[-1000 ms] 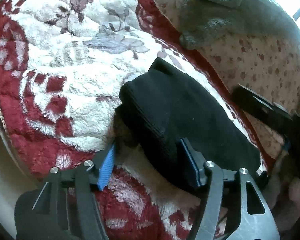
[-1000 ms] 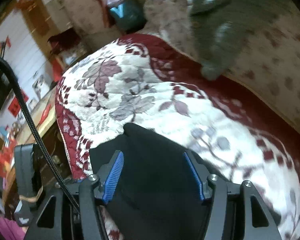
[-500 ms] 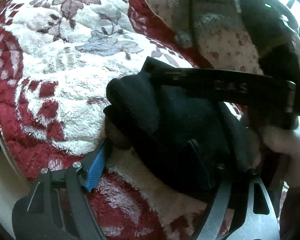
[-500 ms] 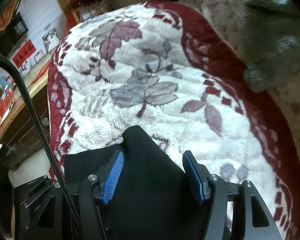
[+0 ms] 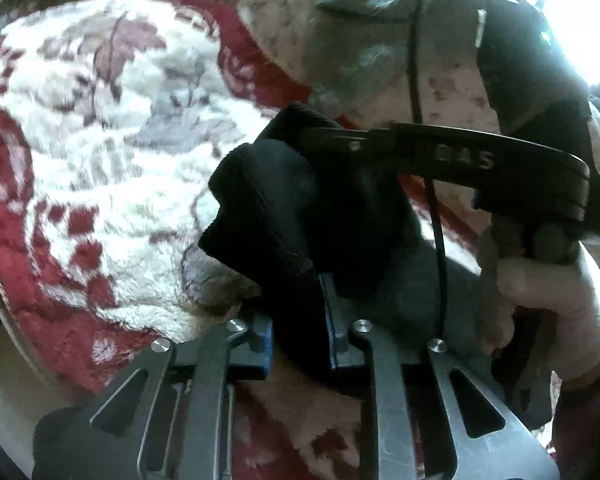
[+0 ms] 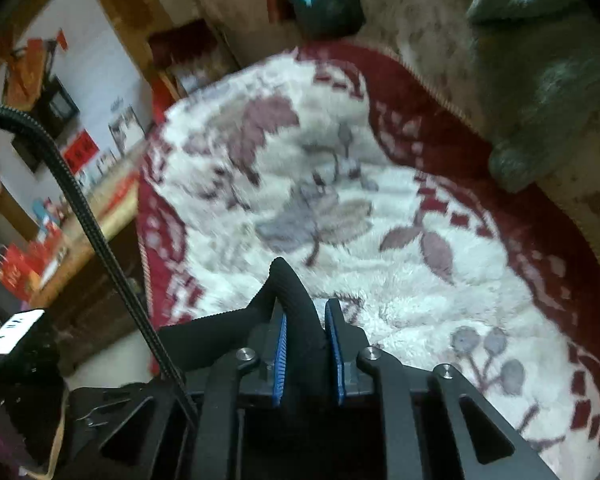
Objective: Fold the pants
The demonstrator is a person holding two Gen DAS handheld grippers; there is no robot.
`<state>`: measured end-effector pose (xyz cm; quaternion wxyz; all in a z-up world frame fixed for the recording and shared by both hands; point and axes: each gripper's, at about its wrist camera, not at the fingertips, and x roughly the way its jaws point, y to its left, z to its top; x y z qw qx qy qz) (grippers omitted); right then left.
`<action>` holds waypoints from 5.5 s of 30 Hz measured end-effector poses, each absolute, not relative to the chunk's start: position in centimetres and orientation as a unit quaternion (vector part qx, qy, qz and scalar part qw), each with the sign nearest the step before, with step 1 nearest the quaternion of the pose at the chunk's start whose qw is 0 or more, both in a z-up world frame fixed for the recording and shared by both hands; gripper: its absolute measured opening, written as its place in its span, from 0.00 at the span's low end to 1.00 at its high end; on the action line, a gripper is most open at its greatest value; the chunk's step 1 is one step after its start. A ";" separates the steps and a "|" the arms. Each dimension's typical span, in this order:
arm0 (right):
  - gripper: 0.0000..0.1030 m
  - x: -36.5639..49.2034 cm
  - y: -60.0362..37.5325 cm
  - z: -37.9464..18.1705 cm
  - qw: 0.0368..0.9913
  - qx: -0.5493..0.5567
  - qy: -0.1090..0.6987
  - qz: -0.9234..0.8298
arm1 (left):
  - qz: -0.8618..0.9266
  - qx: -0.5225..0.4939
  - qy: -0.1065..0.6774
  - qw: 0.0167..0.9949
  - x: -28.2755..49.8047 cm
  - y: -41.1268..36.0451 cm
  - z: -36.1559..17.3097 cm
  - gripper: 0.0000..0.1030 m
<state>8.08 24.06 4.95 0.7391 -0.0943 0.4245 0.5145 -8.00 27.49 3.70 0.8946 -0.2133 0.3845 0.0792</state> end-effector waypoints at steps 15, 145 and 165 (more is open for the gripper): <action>0.17 2.9 4.4 15.8 0.813 0.090 0.306 0.487 | -0.057 -0.083 0.298 0.949 -10.8 14.1 14.0 0.16; 0.53 -9.8 -14.5 10.3 0.922 0.107 0.325 0.179 | -0.034 0.013 0.366 0.930 -8.1 3.7 9.4 0.58; 0.67 -8.6 -20.5 5.6 0.886 0.195 0.388 0.161 | -0.061 -0.032 0.411 0.909 -6.8 5.7 6.9 0.58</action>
